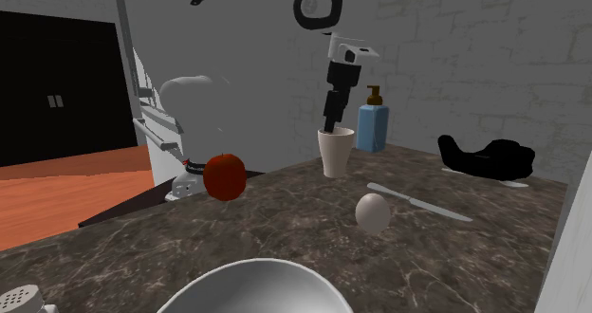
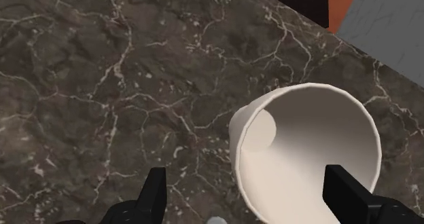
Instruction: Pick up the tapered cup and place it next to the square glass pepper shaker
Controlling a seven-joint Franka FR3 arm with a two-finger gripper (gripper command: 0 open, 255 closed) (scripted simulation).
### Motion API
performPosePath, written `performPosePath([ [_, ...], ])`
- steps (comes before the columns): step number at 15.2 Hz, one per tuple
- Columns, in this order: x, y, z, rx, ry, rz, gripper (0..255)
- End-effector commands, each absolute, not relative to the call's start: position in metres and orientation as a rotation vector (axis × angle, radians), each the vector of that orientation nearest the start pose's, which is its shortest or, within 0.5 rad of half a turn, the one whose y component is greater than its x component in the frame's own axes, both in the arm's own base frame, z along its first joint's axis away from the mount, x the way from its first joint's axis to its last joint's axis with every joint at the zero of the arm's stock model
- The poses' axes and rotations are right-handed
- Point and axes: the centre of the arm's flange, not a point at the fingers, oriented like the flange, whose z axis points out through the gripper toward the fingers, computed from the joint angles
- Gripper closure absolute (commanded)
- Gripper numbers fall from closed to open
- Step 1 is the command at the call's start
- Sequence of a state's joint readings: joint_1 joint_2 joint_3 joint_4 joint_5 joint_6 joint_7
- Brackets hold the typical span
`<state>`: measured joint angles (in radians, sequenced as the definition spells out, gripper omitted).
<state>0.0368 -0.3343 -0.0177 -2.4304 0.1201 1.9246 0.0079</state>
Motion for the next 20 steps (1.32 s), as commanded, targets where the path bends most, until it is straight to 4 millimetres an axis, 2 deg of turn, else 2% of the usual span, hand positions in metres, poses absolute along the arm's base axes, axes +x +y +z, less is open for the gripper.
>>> performPosePath([
  [1, 0.418, 0.017, 0.406, -3.015, 0.061, 0.260, 0],
  [7, 0.413, 0.021, 0.377, -3.015, 0.061, 0.260, 0],
  [14, 0.413, 0.021, 0.377, -3.015, 0.061, 0.260, 0],
  [15, 0.413, 0.021, 0.377, -3.015, 0.061, 0.260, 255],
  [20, 0.413, 0.021, 0.377, -3.015, 0.061, 0.260, 255],
])
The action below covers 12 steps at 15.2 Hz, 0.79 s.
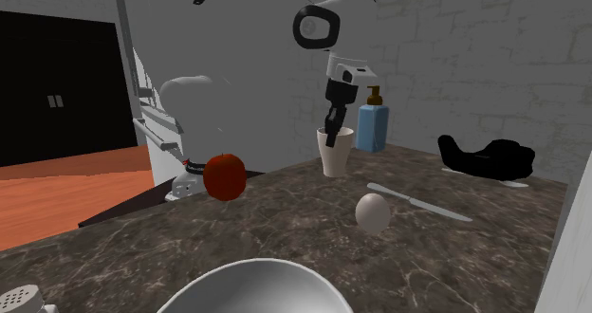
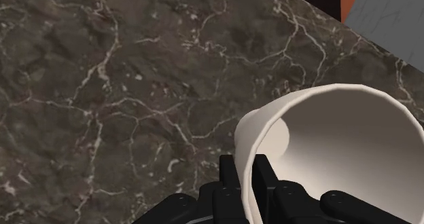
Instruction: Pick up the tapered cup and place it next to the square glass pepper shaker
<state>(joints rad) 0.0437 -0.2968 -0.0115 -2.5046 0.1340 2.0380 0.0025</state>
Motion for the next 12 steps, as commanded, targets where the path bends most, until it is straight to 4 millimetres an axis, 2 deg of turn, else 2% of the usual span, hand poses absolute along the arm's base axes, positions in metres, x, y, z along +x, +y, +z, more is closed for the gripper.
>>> performPosePath([
  [1, 0.413, 0.021, 0.377, -3.015, 0.061, 0.260, 255],
  [4, 0.413, 0.021, 0.377, -3.015, 0.061, 0.260, 255],
  [12, 0.413, 0.021, 0.419, -3.015, 0.061, 0.260, 255],
])
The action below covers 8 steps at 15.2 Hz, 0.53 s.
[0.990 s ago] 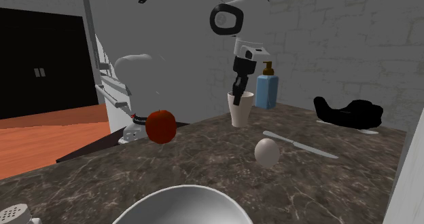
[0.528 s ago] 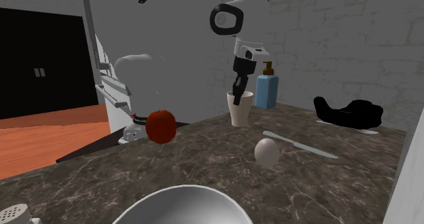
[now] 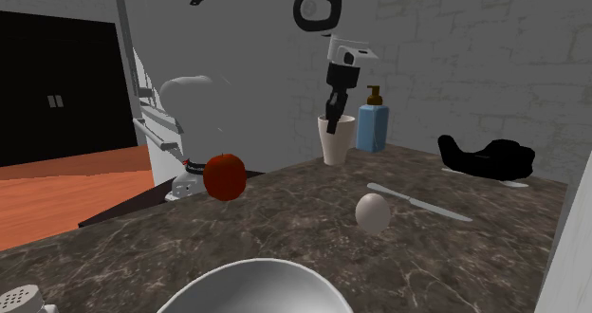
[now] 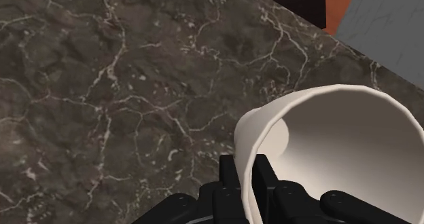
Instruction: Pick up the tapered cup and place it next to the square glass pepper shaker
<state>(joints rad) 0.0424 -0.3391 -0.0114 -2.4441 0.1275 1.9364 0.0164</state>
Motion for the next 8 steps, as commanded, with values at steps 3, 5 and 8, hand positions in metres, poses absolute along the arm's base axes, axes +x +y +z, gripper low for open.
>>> performPosePath([
  [3, 0.413, 0.021, 0.435, -3.015, 0.061, 0.260, 255],
  [5, 0.413, 0.021, 0.446, -3.015, 0.061, 0.260, 255],
  [8, 0.413, 0.021, 0.462, -3.015, 0.061, 0.260, 255],
])
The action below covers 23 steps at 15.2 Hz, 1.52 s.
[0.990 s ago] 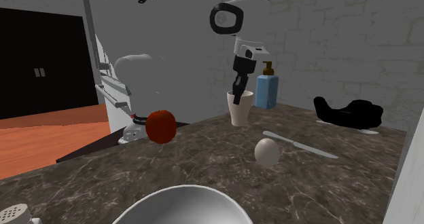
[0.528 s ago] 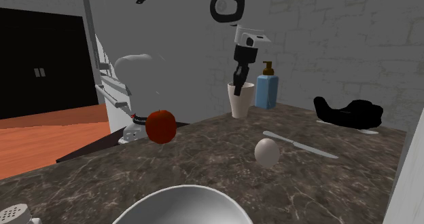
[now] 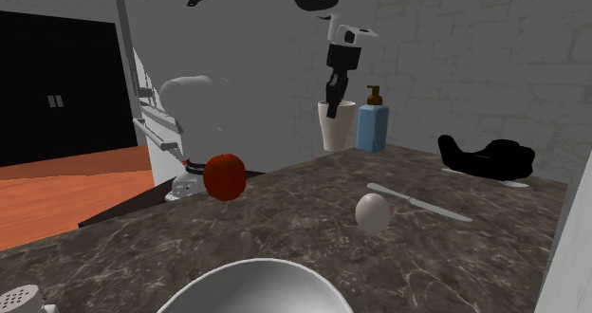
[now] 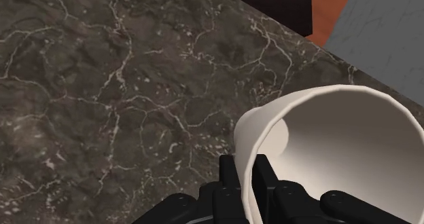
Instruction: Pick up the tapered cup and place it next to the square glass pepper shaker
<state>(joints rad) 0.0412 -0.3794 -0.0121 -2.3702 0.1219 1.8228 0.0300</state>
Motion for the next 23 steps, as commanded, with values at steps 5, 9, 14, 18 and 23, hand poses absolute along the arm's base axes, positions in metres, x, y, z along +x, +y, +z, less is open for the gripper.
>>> performPosePath([
  [5, 0.413, 0.021, 0.488, -3.015, 0.061, 0.260, 255],
  [9, 0.413, 0.021, 0.509, -3.015, 0.061, 0.260, 255],
  [14, 0.413, 0.021, 0.536, -3.015, 0.061, 0.260, 255],
  [18, 0.413, 0.021, 0.557, -3.015, 0.061, 0.260, 255],
  [23, 0.413, 0.021, 0.582, -3.015, 0.061, 0.260, 255],
])
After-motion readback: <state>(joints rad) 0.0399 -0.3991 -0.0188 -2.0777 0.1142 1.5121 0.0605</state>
